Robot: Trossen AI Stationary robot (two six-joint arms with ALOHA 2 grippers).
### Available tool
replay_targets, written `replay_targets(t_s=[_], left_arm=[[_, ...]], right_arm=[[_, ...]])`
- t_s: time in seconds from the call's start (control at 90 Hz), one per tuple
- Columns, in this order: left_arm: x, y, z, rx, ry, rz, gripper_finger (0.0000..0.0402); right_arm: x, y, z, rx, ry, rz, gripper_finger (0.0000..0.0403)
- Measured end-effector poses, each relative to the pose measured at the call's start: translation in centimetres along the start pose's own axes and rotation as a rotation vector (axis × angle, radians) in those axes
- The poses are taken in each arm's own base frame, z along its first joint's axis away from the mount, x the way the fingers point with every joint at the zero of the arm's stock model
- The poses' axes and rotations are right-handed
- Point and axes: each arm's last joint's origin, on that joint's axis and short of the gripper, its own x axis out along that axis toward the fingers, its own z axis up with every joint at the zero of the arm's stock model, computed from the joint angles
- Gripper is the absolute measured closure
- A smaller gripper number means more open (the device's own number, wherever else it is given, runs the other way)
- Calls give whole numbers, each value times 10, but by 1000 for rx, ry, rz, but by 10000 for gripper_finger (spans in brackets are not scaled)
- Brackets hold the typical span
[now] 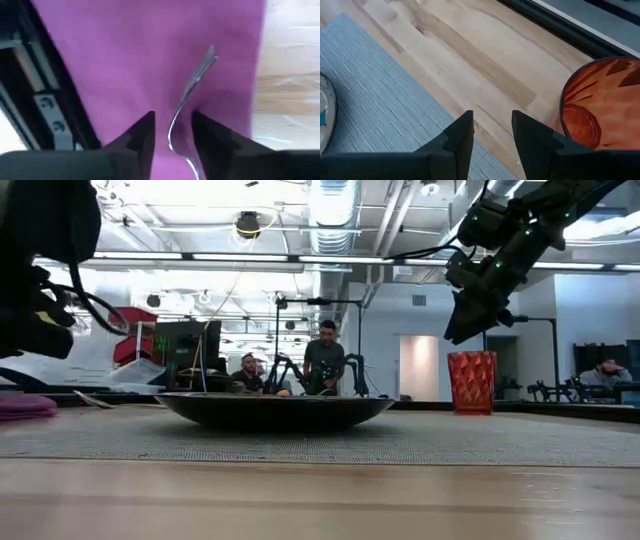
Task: Set table place
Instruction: Put the silver fork on top of the purple napkin
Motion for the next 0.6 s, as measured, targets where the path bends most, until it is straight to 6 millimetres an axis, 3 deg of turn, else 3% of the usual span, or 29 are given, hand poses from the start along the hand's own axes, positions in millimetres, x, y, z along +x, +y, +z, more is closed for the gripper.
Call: replay_targets(t_s=[0.222,0.333,0.6], left_arm=[[-7,10,1,-33,7,20,219],[-16,21,3,-62,9,19,215],[-32,29,3,-135,26,-16,220]], right_arm=[[0,0,0,0,-3,0,280],[0,0,0,0,-3,0,280],[0,0,0,1,-3,-1,280]])
